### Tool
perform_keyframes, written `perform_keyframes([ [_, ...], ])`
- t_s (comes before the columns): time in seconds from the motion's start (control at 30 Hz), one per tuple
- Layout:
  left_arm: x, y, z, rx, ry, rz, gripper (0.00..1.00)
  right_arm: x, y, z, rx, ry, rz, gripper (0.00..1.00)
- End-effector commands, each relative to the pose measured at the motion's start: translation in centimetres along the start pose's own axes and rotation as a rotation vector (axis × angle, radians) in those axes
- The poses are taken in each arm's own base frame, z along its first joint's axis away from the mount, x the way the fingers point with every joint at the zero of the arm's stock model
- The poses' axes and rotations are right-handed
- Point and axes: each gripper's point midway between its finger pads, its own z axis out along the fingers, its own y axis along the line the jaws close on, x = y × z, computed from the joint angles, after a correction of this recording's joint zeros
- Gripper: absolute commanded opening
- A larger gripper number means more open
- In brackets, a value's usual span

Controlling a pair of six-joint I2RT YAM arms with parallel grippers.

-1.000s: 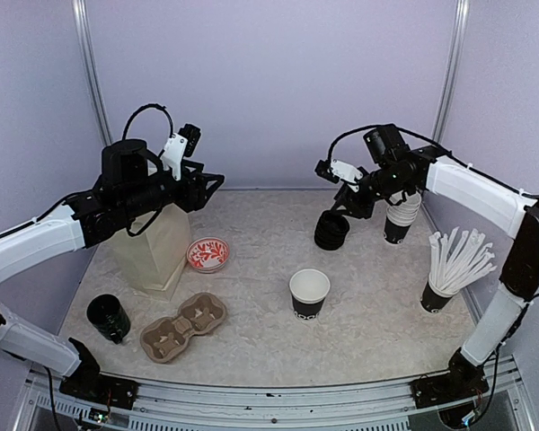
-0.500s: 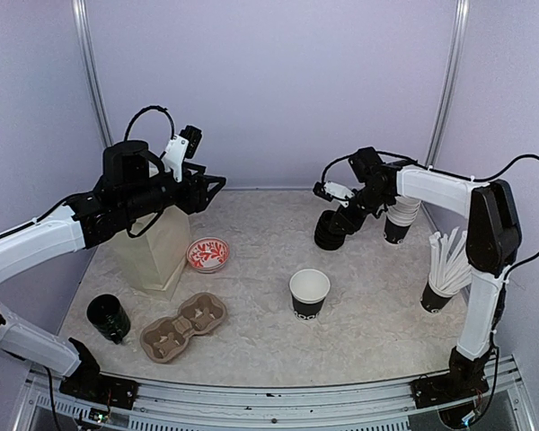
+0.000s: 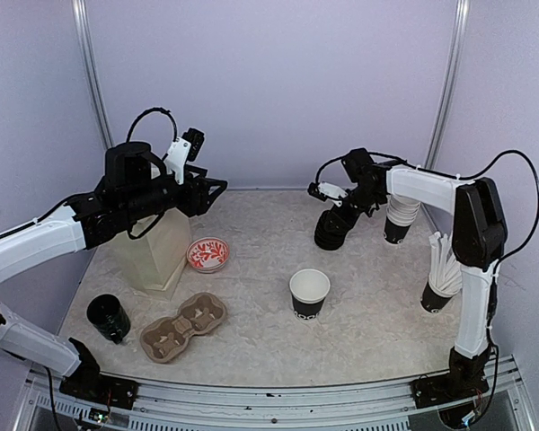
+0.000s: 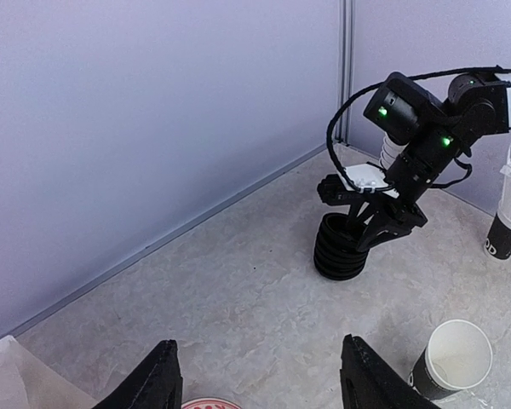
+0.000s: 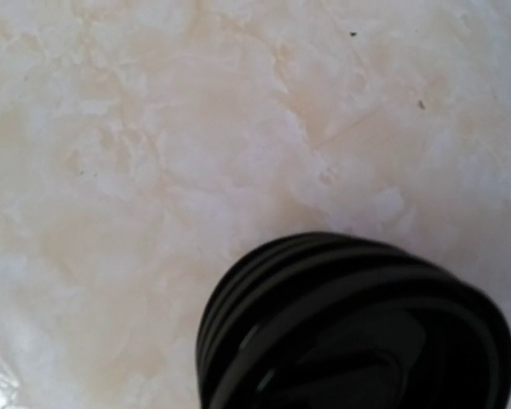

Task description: Pack the takeout coffee

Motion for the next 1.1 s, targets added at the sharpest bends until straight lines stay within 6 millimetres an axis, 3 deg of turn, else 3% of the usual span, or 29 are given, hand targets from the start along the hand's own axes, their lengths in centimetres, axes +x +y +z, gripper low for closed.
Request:
perform_keyframes([
  [0.0,1.0,-0.6,0.3,0.016,0.036,0.019,0.63,0.2,-0.2,0.8,-0.018,0.02,0.021,0.41],
  [0.27,1.3,-0.8,0.3,0.016,0.044,0.029,0.63,0.5,-0.1,1.4,-0.032,0.039,0.044,0.26],
  [0.57,1.3,-0.9,0.4,0.021,0.044,0.033,0.63,-0.7,0.6,-1.0,-0.058,0.008,0.073,0.07],
  [0.73,0.6,-0.8,0.1,0.015,0.015,0.041,0.61,-2.0,1.6,-4.2,-0.083,-0.049,0.072,0.04],
  [0.87,-3.3,-1.6,-1.7,0.03,-0.139,0.049,0.65,-4.5,3.9,-8.3,-0.174,-0.18,0.038,0.04],
  [0.97,-6.4,-3.5,-3.8,0.068,-0.266,0.074,0.71,-7.0,6.2,-12.1,-0.272,-0.332,0.008,0.03],
  [1.07,-8.0,-4.5,-4.6,0.079,-0.316,0.085,0.75,-8.1,6.5,-13.6,-0.283,-0.388,-0.002,0.02],
])
